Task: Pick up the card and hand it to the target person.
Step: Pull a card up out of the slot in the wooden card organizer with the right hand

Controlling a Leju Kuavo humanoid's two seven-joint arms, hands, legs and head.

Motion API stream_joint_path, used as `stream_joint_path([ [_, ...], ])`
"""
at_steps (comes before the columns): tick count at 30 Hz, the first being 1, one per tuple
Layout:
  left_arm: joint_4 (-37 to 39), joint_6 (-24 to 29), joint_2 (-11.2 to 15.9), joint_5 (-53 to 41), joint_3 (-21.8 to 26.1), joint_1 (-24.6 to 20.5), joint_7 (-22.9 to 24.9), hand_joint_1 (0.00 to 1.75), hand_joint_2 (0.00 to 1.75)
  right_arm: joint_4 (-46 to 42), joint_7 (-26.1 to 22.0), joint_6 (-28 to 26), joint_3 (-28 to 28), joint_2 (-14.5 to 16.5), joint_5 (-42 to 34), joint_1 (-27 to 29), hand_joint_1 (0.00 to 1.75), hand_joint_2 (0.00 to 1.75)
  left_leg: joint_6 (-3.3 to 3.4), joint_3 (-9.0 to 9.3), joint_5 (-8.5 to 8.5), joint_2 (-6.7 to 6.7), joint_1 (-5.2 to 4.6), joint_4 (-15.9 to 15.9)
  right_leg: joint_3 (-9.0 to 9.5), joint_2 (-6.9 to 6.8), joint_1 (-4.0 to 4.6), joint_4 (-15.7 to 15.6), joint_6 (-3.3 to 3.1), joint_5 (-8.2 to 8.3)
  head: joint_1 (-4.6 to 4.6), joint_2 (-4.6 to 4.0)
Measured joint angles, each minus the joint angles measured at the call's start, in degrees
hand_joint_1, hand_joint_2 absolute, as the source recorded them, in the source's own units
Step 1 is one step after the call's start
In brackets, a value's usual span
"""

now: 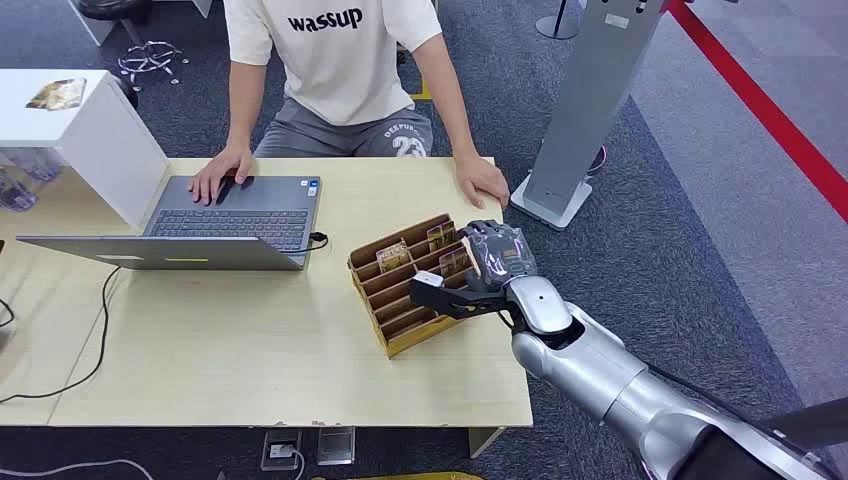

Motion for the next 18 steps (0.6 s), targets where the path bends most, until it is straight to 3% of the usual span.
stream_joint_path([
  [18, 0.12, 0.13, 0.35, 0.24, -0.03, 0.14, 0.00, 0.00, 0.00, -0.73, -0.21, 0.47, 1.52, 0.31, -2.74, 0.32, 0.70, 1.75, -0.01, 0.02, 0.01, 0.01, 0.01, -0.03, 0.01, 0.01, 0.01, -0.02, -0.02, 0.01, 0.00, 0.00],
])
